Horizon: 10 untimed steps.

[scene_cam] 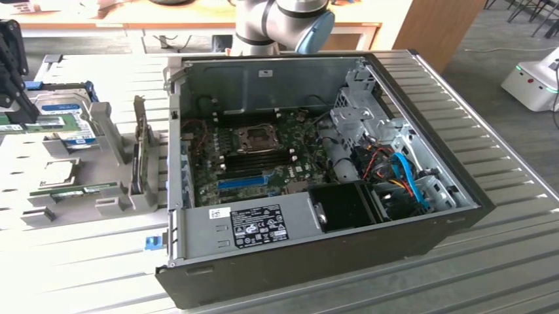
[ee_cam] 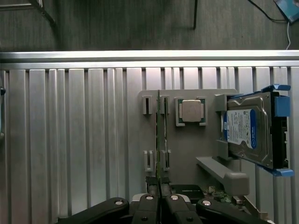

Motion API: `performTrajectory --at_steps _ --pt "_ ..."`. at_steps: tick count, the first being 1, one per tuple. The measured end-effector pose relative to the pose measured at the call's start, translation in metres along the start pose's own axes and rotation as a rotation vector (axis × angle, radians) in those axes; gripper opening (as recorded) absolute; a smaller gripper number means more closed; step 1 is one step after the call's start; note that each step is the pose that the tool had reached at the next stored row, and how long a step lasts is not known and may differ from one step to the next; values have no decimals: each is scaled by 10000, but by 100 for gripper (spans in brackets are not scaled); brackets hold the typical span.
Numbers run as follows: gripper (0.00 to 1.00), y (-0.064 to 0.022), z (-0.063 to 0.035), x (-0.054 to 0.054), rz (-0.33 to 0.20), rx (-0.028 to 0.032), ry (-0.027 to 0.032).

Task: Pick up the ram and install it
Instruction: 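Pick up the ram and move it above insertion slot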

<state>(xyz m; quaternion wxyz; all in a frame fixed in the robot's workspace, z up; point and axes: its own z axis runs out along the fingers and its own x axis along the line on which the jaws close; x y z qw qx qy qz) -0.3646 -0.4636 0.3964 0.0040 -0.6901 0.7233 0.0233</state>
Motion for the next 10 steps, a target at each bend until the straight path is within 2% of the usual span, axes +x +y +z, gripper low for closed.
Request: performTrajectory --at_steps 10 --pt "12 -145 -4 -7 0 0 0"
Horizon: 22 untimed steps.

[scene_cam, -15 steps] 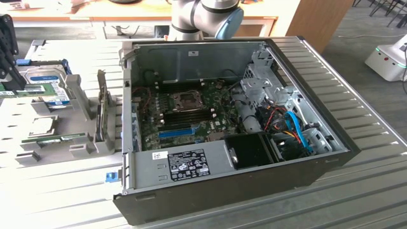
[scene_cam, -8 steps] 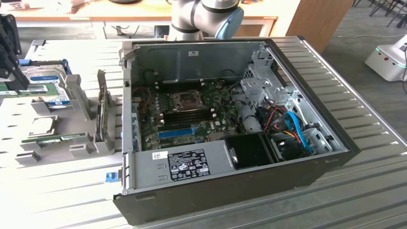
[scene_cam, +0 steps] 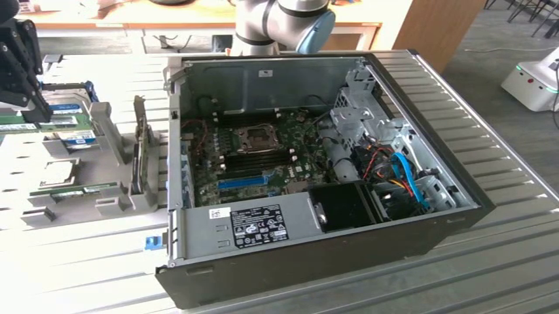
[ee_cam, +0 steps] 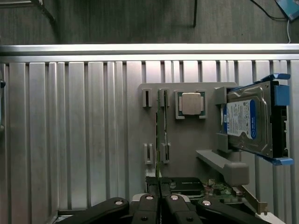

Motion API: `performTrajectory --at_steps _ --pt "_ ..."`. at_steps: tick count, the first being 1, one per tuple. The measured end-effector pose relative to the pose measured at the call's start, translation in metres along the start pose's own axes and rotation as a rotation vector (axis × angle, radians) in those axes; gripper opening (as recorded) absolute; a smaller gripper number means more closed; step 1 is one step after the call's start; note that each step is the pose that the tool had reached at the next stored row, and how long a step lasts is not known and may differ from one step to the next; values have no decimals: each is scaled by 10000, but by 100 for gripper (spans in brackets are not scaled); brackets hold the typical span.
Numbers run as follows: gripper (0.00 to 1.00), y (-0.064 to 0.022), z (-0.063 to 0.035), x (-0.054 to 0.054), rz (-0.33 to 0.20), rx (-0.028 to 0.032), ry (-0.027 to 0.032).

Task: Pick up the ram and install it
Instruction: 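Pick up the ram and move it above insertion slot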

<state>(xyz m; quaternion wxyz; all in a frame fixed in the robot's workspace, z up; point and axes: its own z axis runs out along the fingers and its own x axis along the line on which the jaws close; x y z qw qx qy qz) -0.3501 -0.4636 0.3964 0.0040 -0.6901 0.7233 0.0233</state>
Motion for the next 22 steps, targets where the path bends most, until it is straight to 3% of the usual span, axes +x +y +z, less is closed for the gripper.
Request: performTrajectory --at_steps 10,22 --pt "12 -203 -6 -10 1 0 0" --pt "12 -547 -14 -28 -3 -3 0"
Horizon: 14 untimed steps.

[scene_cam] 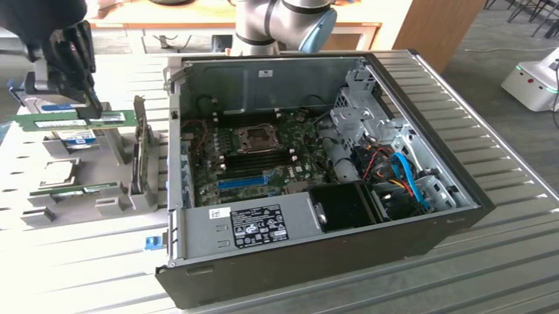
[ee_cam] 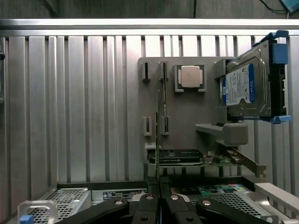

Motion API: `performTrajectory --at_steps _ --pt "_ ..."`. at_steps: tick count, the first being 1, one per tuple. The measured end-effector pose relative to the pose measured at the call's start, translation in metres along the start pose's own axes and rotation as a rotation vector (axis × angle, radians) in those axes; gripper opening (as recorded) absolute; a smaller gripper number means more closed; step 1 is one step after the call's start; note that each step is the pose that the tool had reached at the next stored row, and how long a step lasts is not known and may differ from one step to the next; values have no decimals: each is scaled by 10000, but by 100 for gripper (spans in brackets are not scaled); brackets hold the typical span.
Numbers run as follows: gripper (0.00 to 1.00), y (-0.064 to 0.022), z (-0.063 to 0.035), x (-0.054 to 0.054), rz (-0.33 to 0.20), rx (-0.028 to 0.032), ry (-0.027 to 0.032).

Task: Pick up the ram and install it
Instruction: 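Pick up the ram and move it above insertion slot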

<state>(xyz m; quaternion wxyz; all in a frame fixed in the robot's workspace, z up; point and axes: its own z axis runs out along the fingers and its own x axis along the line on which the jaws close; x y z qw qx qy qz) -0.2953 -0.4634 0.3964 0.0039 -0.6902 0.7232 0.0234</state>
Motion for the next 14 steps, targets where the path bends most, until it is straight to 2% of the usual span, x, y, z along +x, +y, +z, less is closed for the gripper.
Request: performTrajectory --at_steps 14 --pt "12 -451 -12 -31 -9 -13 1"
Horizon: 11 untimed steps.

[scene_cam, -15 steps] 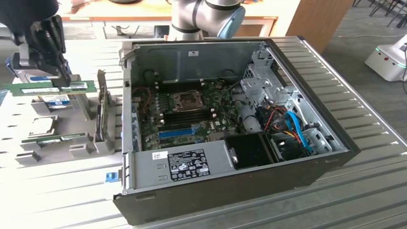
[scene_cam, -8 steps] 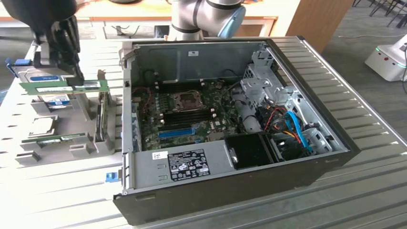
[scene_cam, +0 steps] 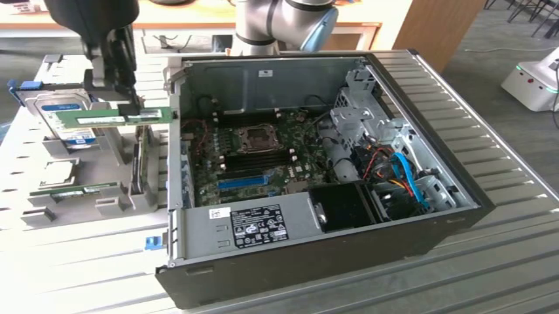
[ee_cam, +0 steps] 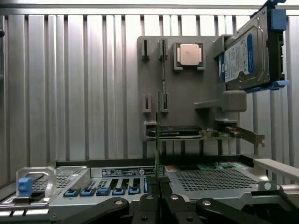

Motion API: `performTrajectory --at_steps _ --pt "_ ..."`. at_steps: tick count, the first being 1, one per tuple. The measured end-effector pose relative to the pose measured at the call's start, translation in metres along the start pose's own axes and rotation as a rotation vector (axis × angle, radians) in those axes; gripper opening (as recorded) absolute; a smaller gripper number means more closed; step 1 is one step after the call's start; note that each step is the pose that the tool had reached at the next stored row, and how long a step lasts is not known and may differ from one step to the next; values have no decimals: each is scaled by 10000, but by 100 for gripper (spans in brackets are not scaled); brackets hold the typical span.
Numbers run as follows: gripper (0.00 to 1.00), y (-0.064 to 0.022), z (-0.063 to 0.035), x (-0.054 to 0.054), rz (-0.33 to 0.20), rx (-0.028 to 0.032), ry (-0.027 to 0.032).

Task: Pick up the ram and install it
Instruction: 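Pick up the ram and move it above insertion slot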

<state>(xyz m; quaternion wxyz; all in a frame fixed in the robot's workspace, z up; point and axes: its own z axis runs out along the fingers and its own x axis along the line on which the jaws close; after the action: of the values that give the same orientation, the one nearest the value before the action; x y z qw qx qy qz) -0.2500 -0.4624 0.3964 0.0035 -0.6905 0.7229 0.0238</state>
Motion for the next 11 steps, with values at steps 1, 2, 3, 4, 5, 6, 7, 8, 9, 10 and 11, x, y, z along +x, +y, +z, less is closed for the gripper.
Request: performTrajectory --at_steps 1,2,3,4,5,6,7,8,9,10,11 --pt "12 -33 -1 -2 -1 0 0" --pt "12 -72 -2 -3 -1 -1 0" --pt "12 -107 -2 -6 0 -2 -1" --pt "12 -144 -4 -8 0 -4 0" --pt "12 -181 -4 -10 -1 -5 -1" --pt "12 -220 -6 -11 -3 -8 1" --pt "12 -261 -7 -13 -3 -10 0" --pt "12 -300 -9 -15 -3 -12 2" --pt "12 -336 -9 -17 -2 -14 2" --pt "12 -373 -10 -19 -2 -15 1" --pt "12 -409 -11 -20 -3 -16 0"
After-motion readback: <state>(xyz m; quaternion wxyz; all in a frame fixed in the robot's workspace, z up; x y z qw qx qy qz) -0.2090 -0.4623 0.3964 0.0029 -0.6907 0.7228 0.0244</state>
